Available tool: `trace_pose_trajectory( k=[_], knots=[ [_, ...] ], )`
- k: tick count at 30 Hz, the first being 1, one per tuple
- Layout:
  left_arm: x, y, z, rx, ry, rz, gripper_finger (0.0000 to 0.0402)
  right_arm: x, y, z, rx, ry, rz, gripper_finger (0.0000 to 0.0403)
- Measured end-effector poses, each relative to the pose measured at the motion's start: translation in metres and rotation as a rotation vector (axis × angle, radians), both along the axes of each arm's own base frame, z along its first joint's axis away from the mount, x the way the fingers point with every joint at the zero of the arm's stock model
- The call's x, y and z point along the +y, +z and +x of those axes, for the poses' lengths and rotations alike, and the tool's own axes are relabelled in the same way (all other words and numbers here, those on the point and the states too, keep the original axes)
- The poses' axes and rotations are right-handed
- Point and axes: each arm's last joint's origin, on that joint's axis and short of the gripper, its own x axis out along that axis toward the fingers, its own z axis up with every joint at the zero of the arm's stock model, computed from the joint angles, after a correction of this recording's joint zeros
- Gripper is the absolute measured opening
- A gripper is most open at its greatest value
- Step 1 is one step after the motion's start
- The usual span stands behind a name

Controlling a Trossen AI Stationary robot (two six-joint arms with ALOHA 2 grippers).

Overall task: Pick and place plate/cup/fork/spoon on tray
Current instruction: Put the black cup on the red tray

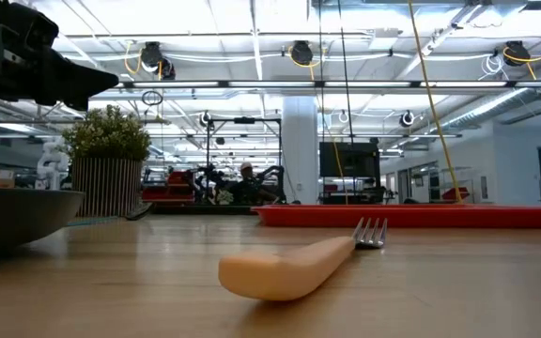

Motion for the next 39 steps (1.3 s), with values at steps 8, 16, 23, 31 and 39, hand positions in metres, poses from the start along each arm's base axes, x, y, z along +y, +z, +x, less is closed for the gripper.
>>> trace_pose_trajectory(
  k=[8, 16, 23, 31, 39],
  knots=[
    [0.000, 0.004, 0.000, -0.041, 0.000, -0.011, 0.0019, 0.006, -0.003, 0.015, 0.189, 0.016, 0.083, 0.0000],
    [0.000, 0.023, -0.003, -0.247, -0.021, -0.147, 0.0019, 0.020, -0.027, 0.029, 0.329, 0.028, 0.144, 0.0000],
    [0.000, 0.028, -0.005, -0.311, -0.055, -0.296, 0.0019, 0.034, -0.079, 0.039, 0.470, -0.022, 0.126, 0.0000],
    [-0.007, 0.042, -0.004, -0.349, -0.168, -0.356, 0.0019, 0.049, -0.129, 0.048, 0.475, 0.014, 0.147, 0.0000],
    [-0.031, 0.081, 0.027, -0.246, -0.268, -0.371, 0.0019, 0.061, -0.151, 0.050, 0.434, 0.060, 0.193, 0.0000]
  ],
)
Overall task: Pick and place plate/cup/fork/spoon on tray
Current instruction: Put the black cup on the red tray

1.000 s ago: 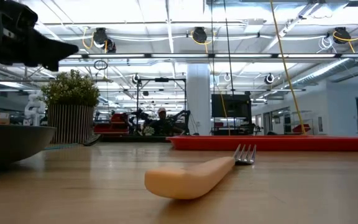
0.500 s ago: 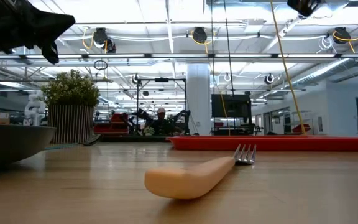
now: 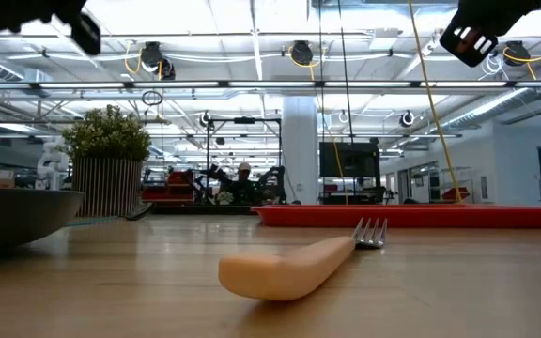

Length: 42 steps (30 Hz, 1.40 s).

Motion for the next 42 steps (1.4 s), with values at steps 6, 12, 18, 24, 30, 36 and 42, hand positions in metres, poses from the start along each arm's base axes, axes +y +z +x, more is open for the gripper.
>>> trace_pose_trajectory(
  k=[6, 12, 18, 24, 30, 36, 42],
  knots=[
    [-0.042, 0.037, 0.050, 0.090, -0.054, 0.126, 0.0019, 0.008, -0.007, 0.000, -0.048, 0.022, 0.009, 0.0000],
    [-0.091, 0.070, 0.098, 0.191, -0.115, 0.267, 0.0019, 0.015, -0.008, -0.003, -0.059, 0.024, 0.040, 0.0000],
    [-0.123, 0.079, 0.138, 0.374, -0.078, 0.355, 0.0019, 0.029, -0.005, -0.009, -0.078, 0.033, 0.074, 0.0000],
    [-0.140, 0.073, 0.165, 0.523, -0.088, 0.326, 0.0019, 0.048, -0.005, -0.022, -0.073, 0.050, 0.134, 0.0000],
    [-0.150, 0.058, 0.179, 0.611, -0.092, 0.296, 0.0019, 0.078, 0.006, -0.028, -0.054, 0.066, 0.146, 0.0000],
    [-0.152, 0.050, 0.181, 0.645, -0.121, 0.319, 0.0019, 0.110, 0.030, -0.025, 0.082, 0.097, 0.086, 0.0000],
    [-0.153, 0.050, 0.180, 0.652, -0.125, 0.330, 0.0019, 0.134, 0.045, -0.020, 0.191, 0.125, 0.024, 0.0000]
  ],
)
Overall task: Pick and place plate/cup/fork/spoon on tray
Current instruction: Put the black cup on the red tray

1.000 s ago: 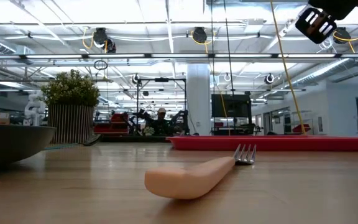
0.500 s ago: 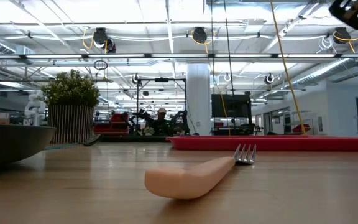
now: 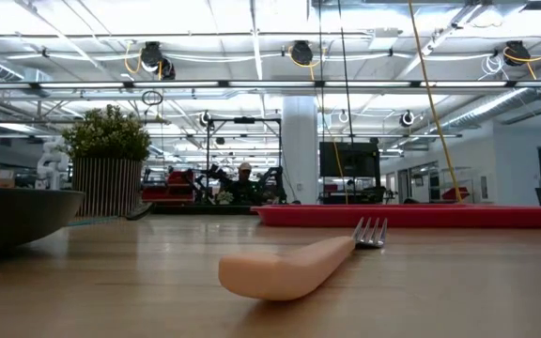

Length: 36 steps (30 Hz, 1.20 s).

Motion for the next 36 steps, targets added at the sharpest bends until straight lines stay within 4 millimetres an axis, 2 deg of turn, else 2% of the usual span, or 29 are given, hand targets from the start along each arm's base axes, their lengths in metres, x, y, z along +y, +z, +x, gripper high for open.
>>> trace_pose_trajectory(
  k=[5, 11, 16, 20, 30, 36],
  knots=[
    [-0.001, -0.002, 0.000, 0.004, -0.008, 0.021, 0.0019, 0.010, -0.004, 0.000, 0.088, 0.006, 0.037, 0.0025],
    [0.007, -0.001, 0.005, -0.024, -0.006, 0.075, 0.0019, 0.021, -0.017, -0.002, 0.180, 0.059, 0.025, 0.0088],
    [0.019, -0.001, 0.012, -0.012, 0.043, 0.063, 0.0019, 0.021, -0.025, -0.003, 0.189, 0.125, -0.092, 0.0142],
    [0.025, -0.001, 0.015, -0.011, 0.065, 0.056, 0.0019, 0.016, -0.033, 0.001, 0.223, 0.146, -0.195, 0.0169],
    [0.033, -0.002, 0.018, -0.008, 0.075, 0.089, 0.0019, 0.005, -0.042, 0.022, 0.240, 0.209, -0.246, 0.0180],
    [0.036, -0.002, 0.020, -0.007, 0.088, 0.082, 0.0019, 0.003, -0.056, 0.027, 0.245, 0.290, -0.212, 0.0180]
  ],
)
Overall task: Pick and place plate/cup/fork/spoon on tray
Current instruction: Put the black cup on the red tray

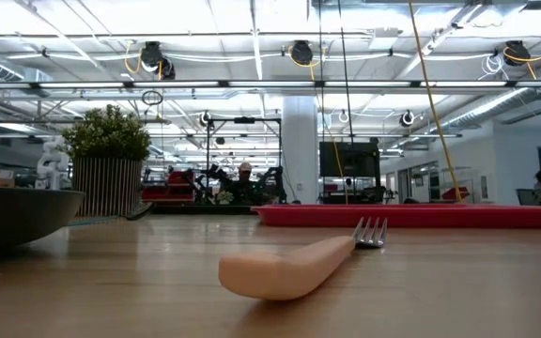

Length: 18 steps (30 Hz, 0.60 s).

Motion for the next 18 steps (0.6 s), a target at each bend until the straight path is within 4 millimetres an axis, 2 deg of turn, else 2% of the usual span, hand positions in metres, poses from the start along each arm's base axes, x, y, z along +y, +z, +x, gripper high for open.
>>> trace_pose_trajectory(
  k=[10, 18],
  knots=[
    [0.007, 0.000, 0.003, -0.002, 0.028, -0.016, 0.0019, -0.003, -0.024, -0.001, -0.005, 0.070, 0.001, 0.0177],
    [0.008, 0.000, 0.004, -0.002, 0.031, -0.015, 0.0019, -0.010, -0.042, -0.003, 0.025, 0.077, -0.008, 0.0125]
  ],
)
